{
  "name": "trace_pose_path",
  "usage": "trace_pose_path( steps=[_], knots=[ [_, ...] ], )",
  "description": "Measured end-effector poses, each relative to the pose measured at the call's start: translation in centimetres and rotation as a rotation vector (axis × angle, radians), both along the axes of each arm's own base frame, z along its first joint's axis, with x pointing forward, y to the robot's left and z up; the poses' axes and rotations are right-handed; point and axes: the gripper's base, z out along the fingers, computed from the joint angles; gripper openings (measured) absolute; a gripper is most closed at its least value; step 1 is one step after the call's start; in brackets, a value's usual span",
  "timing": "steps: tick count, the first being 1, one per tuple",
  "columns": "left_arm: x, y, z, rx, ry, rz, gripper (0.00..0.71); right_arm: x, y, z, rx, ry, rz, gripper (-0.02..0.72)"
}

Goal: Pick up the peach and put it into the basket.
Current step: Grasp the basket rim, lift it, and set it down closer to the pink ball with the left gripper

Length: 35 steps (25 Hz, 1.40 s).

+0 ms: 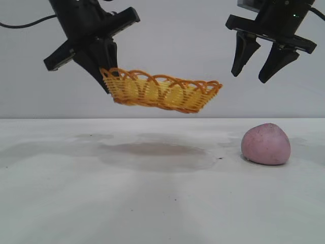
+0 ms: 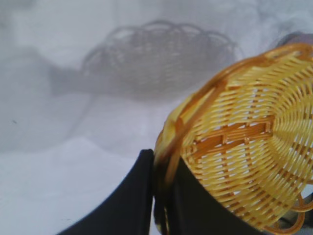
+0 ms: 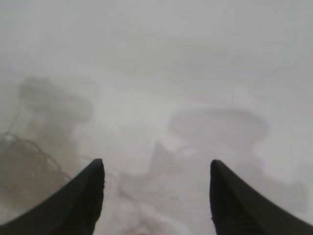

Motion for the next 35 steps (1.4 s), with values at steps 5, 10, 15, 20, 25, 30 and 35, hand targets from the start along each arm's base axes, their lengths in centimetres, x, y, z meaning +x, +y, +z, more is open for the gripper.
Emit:
trace_pose_path(
  steps=[5,10,15,20,25,30,35],
  knots=[
    [-1.8,0.3,-2.0,-0.051,0.011,0.13,0.0,0.0,0.0,0.0,0.0,0.0,0.0,0.403],
    [-1.9,0.3,-3.8,-0.082,0.022,0.225,0.0,0.0,0.0,0.0,-0.002,-0.001,0.003,0.403],
    [-1.5,-0.3,-5.6,-0.135,0.072,0.281,0.0,0.0,0.0,0.0,-0.001,-0.001,0.003,0.403],
    [-1.7,-0.5,-6.8,-0.116,0.094,0.264,0.0,0.0,0.0,0.0,-0.001,0.0,0.003,0.403],
    [-1.7,-0.4,-6.9,-0.102,0.089,0.252,0.0,0.0,0.0,0.0,-0.001,0.0,0.003,0.403],
    [-1.7,-0.4,-6.9,-0.097,0.086,0.247,0.144,0.0,0.0,0.0,-0.001,0.0,0.003,0.403],
    [-2.0,-0.4,-6.9,-0.098,0.105,0.232,0.355,0.0,0.0,0.0,-0.001,0.0,0.003,0.403]
  ],
)
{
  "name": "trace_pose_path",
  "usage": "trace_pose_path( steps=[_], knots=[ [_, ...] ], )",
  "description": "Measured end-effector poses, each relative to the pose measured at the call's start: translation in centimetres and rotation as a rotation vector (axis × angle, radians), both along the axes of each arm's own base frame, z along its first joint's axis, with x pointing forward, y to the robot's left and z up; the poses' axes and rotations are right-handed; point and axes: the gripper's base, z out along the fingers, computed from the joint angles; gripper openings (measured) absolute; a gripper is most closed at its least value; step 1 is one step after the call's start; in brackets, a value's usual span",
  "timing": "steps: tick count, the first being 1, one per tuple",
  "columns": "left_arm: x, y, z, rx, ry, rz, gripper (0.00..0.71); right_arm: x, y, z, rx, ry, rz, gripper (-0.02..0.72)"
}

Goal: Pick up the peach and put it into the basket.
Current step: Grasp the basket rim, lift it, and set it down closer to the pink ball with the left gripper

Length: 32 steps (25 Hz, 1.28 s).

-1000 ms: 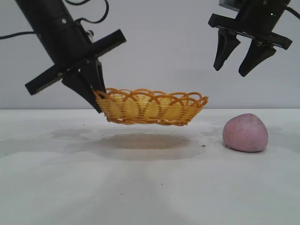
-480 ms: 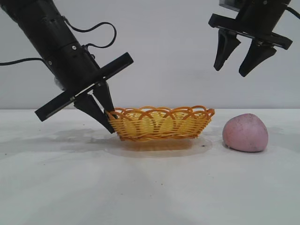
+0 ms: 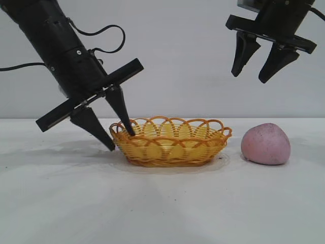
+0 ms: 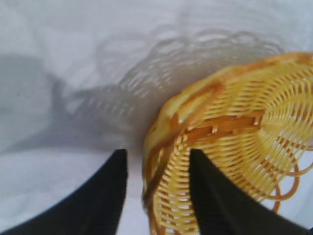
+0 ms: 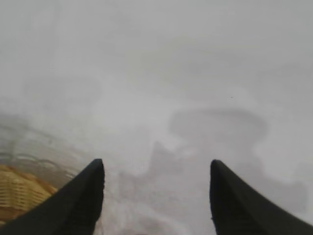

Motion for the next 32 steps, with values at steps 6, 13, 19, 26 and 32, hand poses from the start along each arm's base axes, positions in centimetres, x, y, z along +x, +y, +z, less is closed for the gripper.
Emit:
trace_pose_path(
  steps=[6,13,19,26,32],
  knots=[
    [-0.6,0.3,1.1,0.045,-0.011,-0.118,0.372,0.0,0.0,0.0,0.0,0.0,0.0,0.403],
    [0.6,0.9,5.4,0.164,-0.118,-0.3,0.397,0.0,0.0,0.0,0.0,0.0,0.0,0.403],
    [2.1,2.4,8.6,0.393,-0.189,-0.462,0.397,0.0,0.0,0.0,0.0,0.002,0.001,0.403],
    [3.2,5.6,9.9,0.55,-0.193,-0.473,0.397,0.0,0.0,0.0,0.0,0.002,0.001,0.403],
    [4.3,11.1,10.0,0.589,-0.151,-0.356,0.397,0.0,0.0,0.0,0.0,0.002,0.001,0.403]
  ],
)
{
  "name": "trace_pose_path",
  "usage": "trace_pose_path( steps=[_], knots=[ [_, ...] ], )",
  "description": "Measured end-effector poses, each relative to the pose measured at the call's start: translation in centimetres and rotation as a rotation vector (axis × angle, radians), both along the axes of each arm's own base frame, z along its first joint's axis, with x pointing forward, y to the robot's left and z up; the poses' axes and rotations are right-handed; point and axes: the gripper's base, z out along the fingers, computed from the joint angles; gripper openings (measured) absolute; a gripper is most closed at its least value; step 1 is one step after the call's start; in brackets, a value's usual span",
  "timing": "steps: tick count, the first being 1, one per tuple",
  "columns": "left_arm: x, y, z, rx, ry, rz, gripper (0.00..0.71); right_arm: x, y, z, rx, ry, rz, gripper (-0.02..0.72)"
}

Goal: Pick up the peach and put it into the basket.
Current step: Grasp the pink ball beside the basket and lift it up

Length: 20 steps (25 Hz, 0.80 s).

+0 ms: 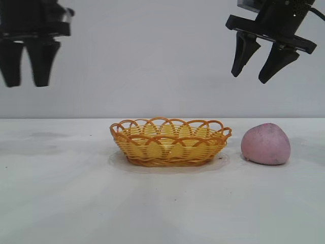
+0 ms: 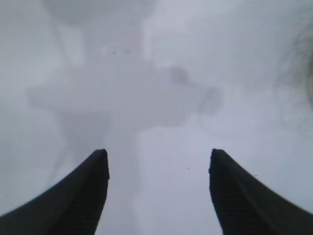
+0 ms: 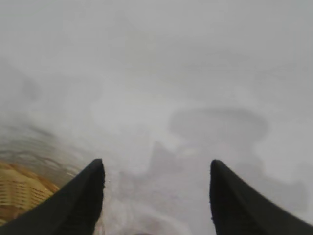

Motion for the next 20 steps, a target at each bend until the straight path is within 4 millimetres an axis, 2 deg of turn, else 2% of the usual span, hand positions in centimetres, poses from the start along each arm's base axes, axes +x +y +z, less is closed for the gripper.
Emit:
trace_pose_path(
  steps=[4,9,14,20],
  knots=[
    [-0.2,3.1,0.5,0.01,-0.004,0.094,0.397,0.0,0.0,0.0,0.0,0.002,0.001,0.403],
    [-2.2,5.0,2.6,0.073,-0.036,0.131,0.397,0.0,0.0,0.0,0.0,0.004,0.002,0.403],
    [-6.3,5.6,5.5,0.085,-0.073,0.16,0.397,-0.1,0.0,0.0,-0.002,0.006,0.006,0.403],
    [-13.7,5.0,7.1,-0.009,-0.075,0.186,0.397,-0.1,0.0,0.0,-0.002,0.006,0.006,0.403]
  ],
)
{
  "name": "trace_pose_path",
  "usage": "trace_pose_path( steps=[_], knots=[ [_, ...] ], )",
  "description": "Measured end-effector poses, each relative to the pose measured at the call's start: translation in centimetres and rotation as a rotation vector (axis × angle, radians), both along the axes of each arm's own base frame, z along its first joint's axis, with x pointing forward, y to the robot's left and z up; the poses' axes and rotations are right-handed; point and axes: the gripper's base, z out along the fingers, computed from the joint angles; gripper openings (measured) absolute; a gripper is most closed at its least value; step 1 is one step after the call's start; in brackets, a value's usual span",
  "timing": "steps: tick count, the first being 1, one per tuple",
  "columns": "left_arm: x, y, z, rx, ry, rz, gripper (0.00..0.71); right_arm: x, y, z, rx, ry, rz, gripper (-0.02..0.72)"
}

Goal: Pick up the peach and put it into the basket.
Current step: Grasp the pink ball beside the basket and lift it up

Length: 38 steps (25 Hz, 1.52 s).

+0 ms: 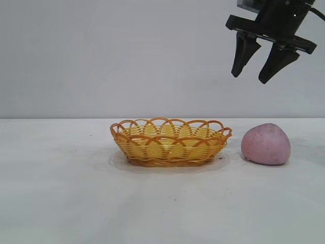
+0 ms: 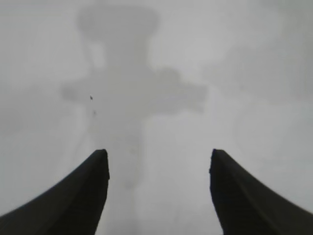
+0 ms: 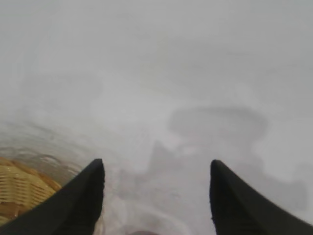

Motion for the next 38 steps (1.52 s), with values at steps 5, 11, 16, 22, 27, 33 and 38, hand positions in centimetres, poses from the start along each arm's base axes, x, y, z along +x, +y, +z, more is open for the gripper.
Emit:
trace_pose_path(
  steps=[5,11,16,22,27,33,38],
  knots=[
    [-6.5,-0.1,0.2,-0.039,-0.06,0.007,0.397,0.0,0.0,0.0,0.0,0.0,0.0,0.403],
    [-14.1,0.1,-1.5,-0.05,-0.111,0.008,0.397,0.0,0.0,0.0,0.0,0.0,0.0,0.403],
    [-19.5,0.2,-2.4,-0.055,-0.248,0.004,0.397,0.0,0.0,0.0,0.0,0.0,0.0,0.403],
    [-25.2,0.4,-2.5,-0.067,-0.54,-0.003,0.397,0.0,0.0,0.0,0.0,0.0,0.0,0.403],
    [-29.1,0.6,-2.4,-0.06,-0.823,-0.006,0.397,0.0,0.0,0.0,0.0,0.0,0.0,0.403],
    [-29.1,0.9,-2.9,-0.033,-0.847,0.008,0.397,0.0,0.1,0.0,-0.001,-0.003,0.002,0.403],
    [-29.0,0.9,-3.0,-0.039,-0.852,0.021,0.397,-0.1,0.0,0.6,-0.007,-0.009,0.011,0.403]
  ],
)
